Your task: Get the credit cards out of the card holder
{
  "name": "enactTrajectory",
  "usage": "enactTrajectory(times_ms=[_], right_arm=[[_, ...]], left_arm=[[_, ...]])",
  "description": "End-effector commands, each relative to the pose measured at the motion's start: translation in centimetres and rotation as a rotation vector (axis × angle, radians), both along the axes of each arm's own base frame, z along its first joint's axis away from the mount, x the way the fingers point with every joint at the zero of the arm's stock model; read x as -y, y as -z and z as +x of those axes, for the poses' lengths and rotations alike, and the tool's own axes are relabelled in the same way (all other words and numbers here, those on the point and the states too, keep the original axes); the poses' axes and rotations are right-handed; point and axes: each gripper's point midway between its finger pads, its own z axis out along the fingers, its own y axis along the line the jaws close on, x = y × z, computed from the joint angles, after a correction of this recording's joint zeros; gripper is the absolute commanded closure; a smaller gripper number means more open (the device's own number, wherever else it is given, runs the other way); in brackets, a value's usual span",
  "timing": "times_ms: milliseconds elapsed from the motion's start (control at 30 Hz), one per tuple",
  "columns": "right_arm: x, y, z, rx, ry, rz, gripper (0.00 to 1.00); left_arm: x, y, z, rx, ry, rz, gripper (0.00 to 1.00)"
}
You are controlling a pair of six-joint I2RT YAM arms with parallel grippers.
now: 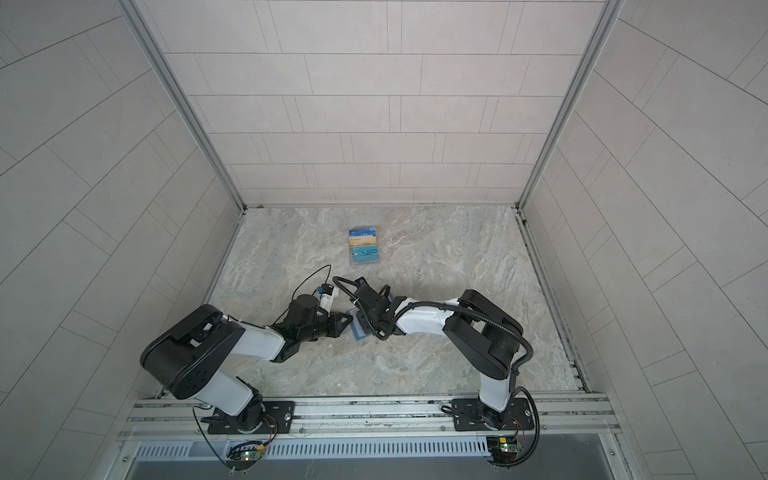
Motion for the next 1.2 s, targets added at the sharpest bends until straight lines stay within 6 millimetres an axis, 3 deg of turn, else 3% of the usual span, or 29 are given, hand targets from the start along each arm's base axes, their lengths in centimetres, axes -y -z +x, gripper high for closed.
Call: enactTrajectory(times_ms=[0,633,1167], right_arm=[[3.2,1.4,-0.5,-0.021,0.02,-0.163,0.55],[6.9,-2.5,1.1,0.07,0.118,-0.307,0.59],[9.1,-2.6,2.2,0.068,0.193,-0.333,0.61]], left_arm=[[-1.5,2.8,-1.7,-0.101,-0.005,0.109,1.0],[-1.2,1.8,-1.2,-0.078,0.038,0.149,1.0],[-0.7,0.6,-0.8,-0.048,0.134,0.213,1.0]])
